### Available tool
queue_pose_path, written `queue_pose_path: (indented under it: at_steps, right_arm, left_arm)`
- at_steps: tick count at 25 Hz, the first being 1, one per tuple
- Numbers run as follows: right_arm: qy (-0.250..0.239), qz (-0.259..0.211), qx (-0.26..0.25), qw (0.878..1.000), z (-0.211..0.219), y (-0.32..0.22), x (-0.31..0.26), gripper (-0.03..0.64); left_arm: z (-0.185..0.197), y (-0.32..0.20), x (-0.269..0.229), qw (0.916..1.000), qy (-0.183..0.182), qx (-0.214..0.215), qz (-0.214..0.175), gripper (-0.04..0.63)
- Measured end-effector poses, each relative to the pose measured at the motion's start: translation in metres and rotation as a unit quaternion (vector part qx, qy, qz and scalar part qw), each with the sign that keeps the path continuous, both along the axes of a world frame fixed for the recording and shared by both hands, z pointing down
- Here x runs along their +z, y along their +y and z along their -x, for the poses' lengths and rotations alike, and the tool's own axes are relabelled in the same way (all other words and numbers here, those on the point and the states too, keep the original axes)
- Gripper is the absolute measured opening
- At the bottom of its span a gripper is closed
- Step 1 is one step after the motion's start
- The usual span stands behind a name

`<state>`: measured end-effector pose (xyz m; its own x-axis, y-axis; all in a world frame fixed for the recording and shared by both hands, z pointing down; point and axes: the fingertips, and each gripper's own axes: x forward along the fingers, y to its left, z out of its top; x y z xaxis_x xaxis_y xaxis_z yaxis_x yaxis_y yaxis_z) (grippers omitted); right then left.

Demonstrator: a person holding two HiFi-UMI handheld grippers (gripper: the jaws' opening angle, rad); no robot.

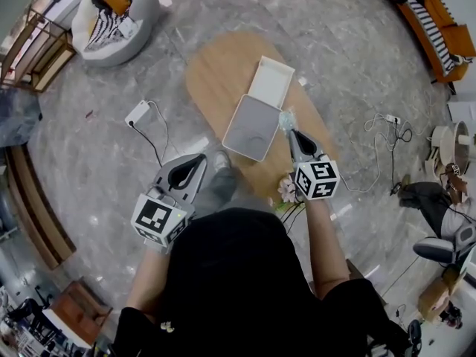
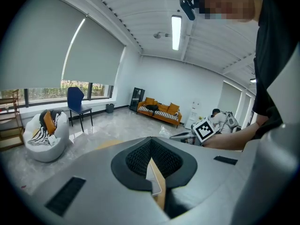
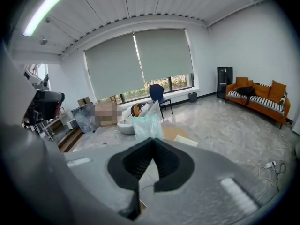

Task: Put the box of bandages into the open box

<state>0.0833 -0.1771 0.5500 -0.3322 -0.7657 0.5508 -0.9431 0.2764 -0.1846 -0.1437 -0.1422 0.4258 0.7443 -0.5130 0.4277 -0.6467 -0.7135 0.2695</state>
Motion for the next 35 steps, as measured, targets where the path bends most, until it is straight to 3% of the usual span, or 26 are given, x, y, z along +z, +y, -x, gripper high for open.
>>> queue_pose_path:
  at_steps: [4,9,20,35]
  right_arm:
    - [0.02,0.025,0.009,0.999,-0.007,-0.017,0.039,-0.003]
    - [0.03,0.057,0.02,0.998,-0.016,-0.04,0.085,-0.003]
    - [0.052,0.121,0.024,0.991,-0.028,-0.086,0.176,-0.003]
    - [0.118,0.179,0.012,0.977,-0.038,-0.127,0.291,-0.002]
  left_arm:
    - [0.007,-0.013,0.012,0.9998,-0.001,0.015,-0.016,0.011]
    - [0.003,-0.028,0.019,0.9997,-0.01,0.022,-0.01,0.011]
    - [0.015,-0.036,0.055,0.9987,-0.027,0.009,0.042,0.011]
    - [0.036,-0.028,0.105,0.9935,-0.06,-0.017,0.096,0.011]
